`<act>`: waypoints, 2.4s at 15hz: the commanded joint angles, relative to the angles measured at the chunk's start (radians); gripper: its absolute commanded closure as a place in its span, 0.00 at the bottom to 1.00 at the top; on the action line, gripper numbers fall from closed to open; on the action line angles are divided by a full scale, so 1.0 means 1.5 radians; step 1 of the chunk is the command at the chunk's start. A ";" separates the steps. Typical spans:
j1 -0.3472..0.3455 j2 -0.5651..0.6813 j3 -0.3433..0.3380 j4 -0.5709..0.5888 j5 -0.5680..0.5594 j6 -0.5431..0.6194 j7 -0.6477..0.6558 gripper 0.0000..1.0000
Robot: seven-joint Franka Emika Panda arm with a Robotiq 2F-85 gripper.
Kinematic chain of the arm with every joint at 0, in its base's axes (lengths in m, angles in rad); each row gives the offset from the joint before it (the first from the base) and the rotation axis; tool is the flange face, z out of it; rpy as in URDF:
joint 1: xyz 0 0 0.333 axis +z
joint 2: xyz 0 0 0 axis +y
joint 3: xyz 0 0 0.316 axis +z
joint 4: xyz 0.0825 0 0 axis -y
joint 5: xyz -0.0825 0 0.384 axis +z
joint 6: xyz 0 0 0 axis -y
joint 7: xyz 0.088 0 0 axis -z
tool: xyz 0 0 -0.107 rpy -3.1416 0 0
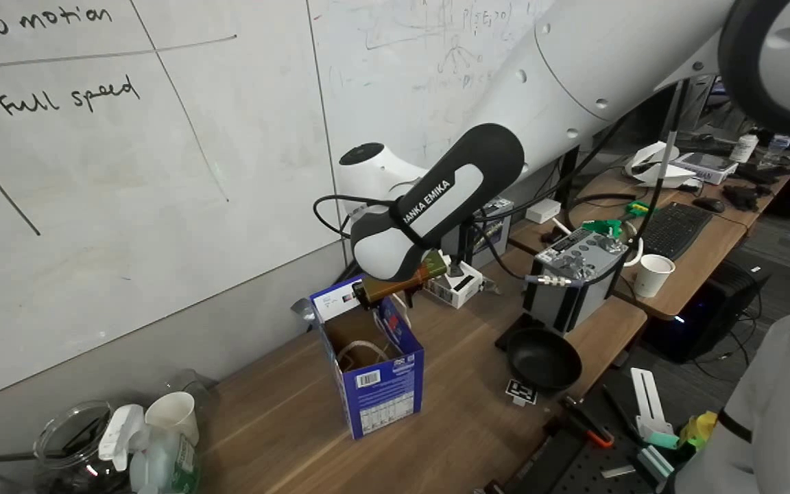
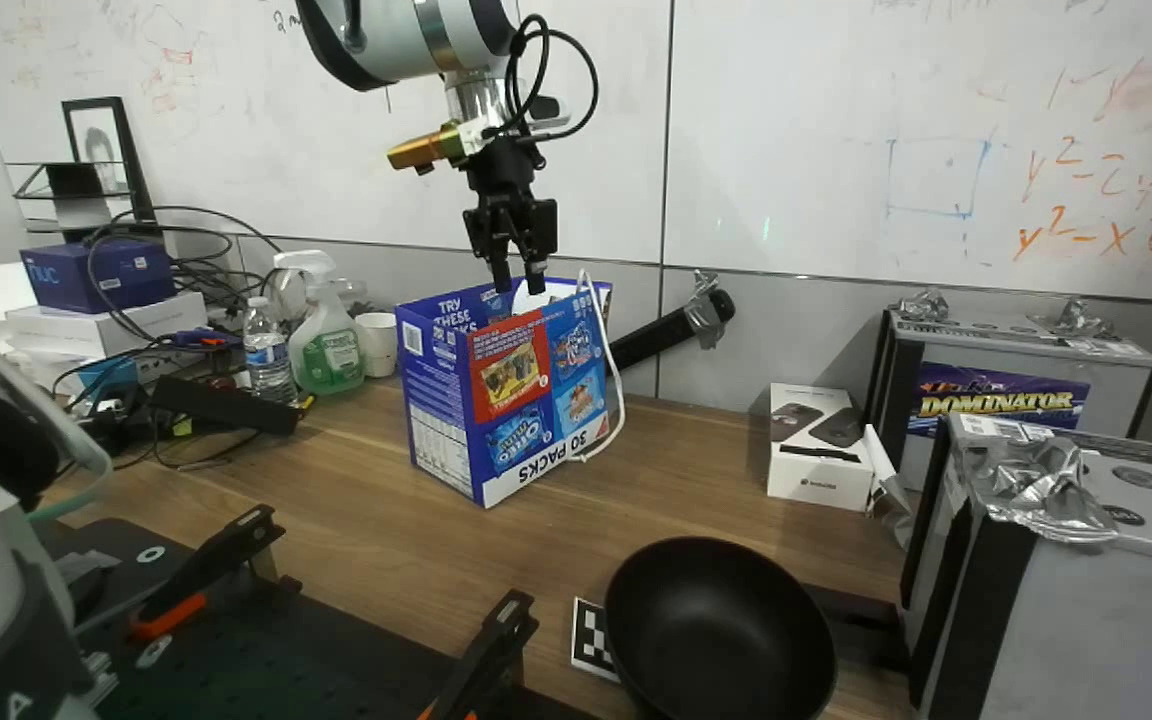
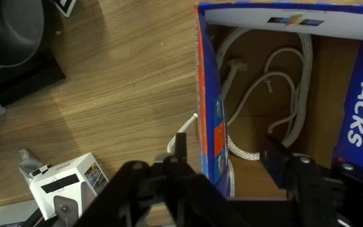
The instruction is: Pick up the ropes and put them into the blue box.
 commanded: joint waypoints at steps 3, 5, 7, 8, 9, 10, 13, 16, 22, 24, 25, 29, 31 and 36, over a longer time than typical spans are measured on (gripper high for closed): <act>-0.035 -0.037 -0.005 -0.028 -0.066 0.042 0.014 0.00; -0.049 -0.030 -0.009 -0.022 -0.080 0.063 0.007 0.00; -0.061 -0.023 -0.012 -0.011 -0.082 0.077 -0.002 0.00; -0.066 -0.019 -0.012 -0.007 -0.080 0.087 -0.008 0.00; -0.069 -0.017 -0.013 -0.003 -0.078 0.091 -0.010 0.00; -0.074 -0.014 -0.012 0.000 -0.070 0.101 -0.018 0.00; -0.084 -0.005 -0.010 0.008 -0.052 0.124 -0.037 0.00; -0.088 0.009 -0.010 0.022 -0.041 0.139 -0.057 0.00; -0.092 0.043 -0.007 0.050 0.025 0.164 -0.123 0.00; -0.091 0.055 -0.008 0.059 0.044 0.164 -0.142 0.00; -0.090 0.059 -0.009 0.061 0.050 0.165 -0.148 0.00; -0.093 0.077 -0.010 0.070 0.075 0.164 -0.172 0.00; -0.094 0.083 -0.011 0.074 0.083 0.163 -0.180 0.00; -0.094 0.092 -0.013 0.081 0.087 0.162 -0.188 0.00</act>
